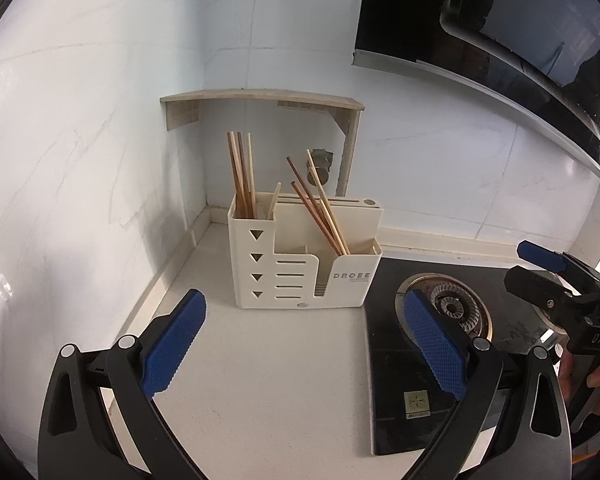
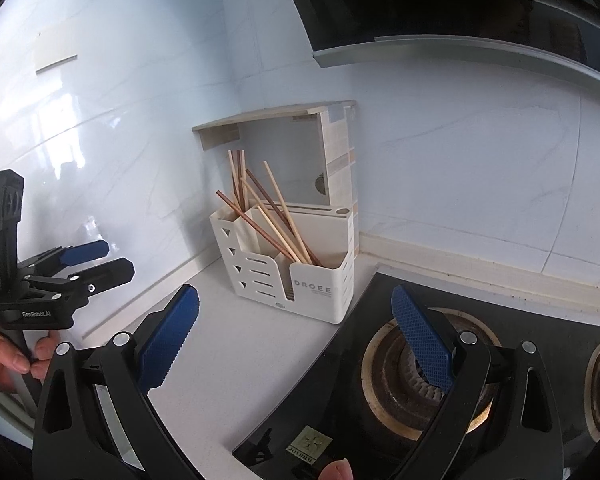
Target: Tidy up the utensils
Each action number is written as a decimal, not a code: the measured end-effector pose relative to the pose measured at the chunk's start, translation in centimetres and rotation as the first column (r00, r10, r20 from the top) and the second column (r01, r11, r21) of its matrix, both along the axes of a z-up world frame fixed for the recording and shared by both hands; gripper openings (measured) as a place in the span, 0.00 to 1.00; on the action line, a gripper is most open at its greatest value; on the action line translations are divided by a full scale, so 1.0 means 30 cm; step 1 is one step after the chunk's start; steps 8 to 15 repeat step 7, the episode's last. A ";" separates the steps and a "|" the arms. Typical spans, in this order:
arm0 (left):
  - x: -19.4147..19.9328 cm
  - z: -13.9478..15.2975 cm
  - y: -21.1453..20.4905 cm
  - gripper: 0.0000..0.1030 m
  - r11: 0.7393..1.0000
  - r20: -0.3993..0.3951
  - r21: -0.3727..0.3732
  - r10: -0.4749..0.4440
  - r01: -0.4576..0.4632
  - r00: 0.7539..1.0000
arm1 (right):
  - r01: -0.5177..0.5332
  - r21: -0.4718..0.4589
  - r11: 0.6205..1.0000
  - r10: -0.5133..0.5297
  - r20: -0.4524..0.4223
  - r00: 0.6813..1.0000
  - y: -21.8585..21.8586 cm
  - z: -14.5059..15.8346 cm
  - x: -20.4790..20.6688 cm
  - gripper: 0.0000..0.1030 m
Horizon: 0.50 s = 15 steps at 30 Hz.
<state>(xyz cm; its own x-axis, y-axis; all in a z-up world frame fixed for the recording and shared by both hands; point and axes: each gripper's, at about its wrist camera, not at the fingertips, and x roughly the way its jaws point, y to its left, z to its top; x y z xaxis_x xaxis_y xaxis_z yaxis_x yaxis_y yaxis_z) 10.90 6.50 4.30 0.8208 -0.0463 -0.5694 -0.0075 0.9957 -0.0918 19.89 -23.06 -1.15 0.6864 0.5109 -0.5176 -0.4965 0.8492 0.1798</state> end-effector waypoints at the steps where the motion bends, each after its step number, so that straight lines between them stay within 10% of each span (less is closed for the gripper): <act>1: 0.002 -0.001 -0.001 0.95 1.000 -0.003 -0.003 -0.004 0.004 1.000 | 0.000 0.001 1.000 0.000 0.000 1.000 -0.001 0.000 0.000 0.95; 15: 0.005 -0.007 0.004 0.95 1.000 -0.013 -0.005 0.009 -0.009 1.000 | 0.002 0.002 1.000 -0.002 -0.003 1.000 -0.002 0.000 0.000 0.95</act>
